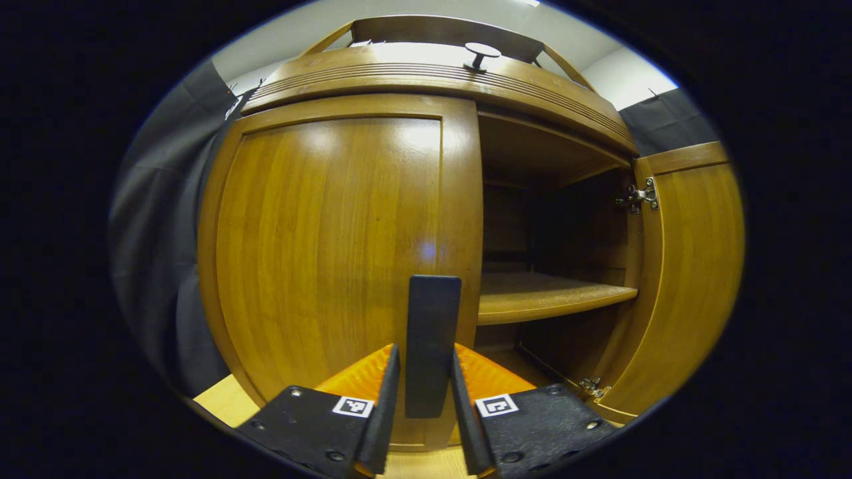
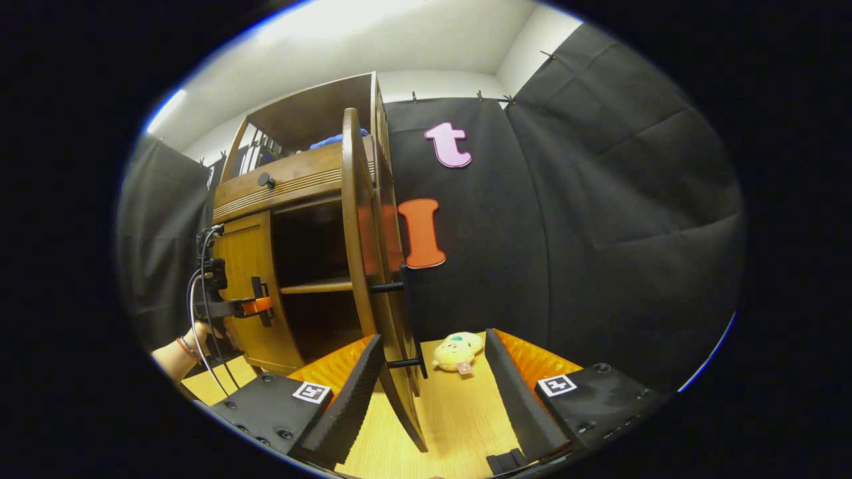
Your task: Open the right door of the double-door shoe cabinet with the right hand, and open the left door with the left hand.
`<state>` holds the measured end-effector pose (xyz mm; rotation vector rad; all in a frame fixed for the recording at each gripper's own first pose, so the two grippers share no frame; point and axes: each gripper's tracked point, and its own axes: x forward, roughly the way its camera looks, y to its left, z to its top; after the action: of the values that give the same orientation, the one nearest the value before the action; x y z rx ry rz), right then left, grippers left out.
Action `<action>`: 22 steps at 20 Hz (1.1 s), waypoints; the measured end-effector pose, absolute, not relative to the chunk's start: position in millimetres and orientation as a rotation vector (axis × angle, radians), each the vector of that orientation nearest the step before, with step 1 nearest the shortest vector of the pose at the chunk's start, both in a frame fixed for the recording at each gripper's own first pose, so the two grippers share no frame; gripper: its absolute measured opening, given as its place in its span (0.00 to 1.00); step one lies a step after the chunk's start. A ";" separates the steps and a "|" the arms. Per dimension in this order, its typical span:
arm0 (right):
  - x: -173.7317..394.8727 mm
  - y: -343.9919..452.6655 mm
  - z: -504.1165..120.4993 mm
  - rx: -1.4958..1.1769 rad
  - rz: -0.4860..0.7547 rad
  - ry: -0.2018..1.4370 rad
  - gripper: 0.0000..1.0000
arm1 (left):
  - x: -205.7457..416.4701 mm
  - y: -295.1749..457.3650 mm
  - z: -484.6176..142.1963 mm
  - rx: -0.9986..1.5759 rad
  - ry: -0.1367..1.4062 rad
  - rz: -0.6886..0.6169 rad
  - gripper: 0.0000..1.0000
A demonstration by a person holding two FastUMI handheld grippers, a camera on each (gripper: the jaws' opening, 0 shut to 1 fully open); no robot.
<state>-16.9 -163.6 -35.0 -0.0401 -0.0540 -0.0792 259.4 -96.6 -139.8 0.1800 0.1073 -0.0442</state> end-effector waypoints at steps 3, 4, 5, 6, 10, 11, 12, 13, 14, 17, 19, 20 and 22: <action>-18.6 -165.2 -34.3 -0.043 -0.096 -0.060 0.98 | 257.6 -94.2 -140.5 0.209 0.131 -0.050 0.31; -19.1 -165.4 -34.2 -0.047 -0.101 -0.059 0.98 | 258.4 -95.2 -140.4 0.186 0.119 -0.055 0.28; -20.1 -164.4 -35.2 -0.052 -0.106 -0.055 0.98 | 255.7 -93.7 -141.2 0.173 0.115 -0.061 0.25; -21.5 -162.9 -35.4 -0.057 -0.108 -0.053 0.98 | 253.1 -92.5 -140.5 0.175 0.112 -0.065 0.21; -24.8 -151.6 -36.3 -0.072 -0.106 -0.047 0.98 | 242.0 -92.2 -137.7 0.182 0.104 -0.079 0.18; -25.7 -148.2 -35.9 -0.074 -0.104 -0.049 0.98 | 238.4 -91.2 -137.3 0.181 0.099 -0.086 0.18; -25.9 -144.5 -36.2 -0.076 -0.103 -0.051 0.98 | 234.2 -91.2 -136.4 0.184 0.095 -0.092 0.20; -26.2 -140.3 -38.1 -0.076 -0.101 -0.049 0.98 | 230.2 -90.8 -135.2 0.191 0.092 -0.100 0.18; -25.9 -135.9 -40.3 -0.078 -0.097 -0.046 0.98 | 225.2 -91.3 -134.5 0.195 0.091 -0.110 0.18; -25.3 -127.3 -45.1 -0.076 -0.098 -0.040 0.98 | 211.6 -90.2 -130.7 0.157 0.094 -0.144 0.18; -22.8 -120.5 -47.0 -0.069 -0.095 -0.033 0.98 | 203.2 -90.2 -129.1 0.151 0.096 -0.164 0.18; -22.5 -116.6 -47.5 -0.064 -0.093 -0.030 0.98 | 195.0 -87.4 -128.6 0.151 0.100 -0.173 0.18; -21.7 -109.2 -46.4 -0.058 -0.090 -0.033 0.98 | 181.6 -79.4 -125.5 0.148 0.108 -0.192 0.19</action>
<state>-21.7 -109.2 -46.4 -0.0578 -0.0335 -0.0900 181.6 -79.4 -125.5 0.1484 0.1078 -0.1924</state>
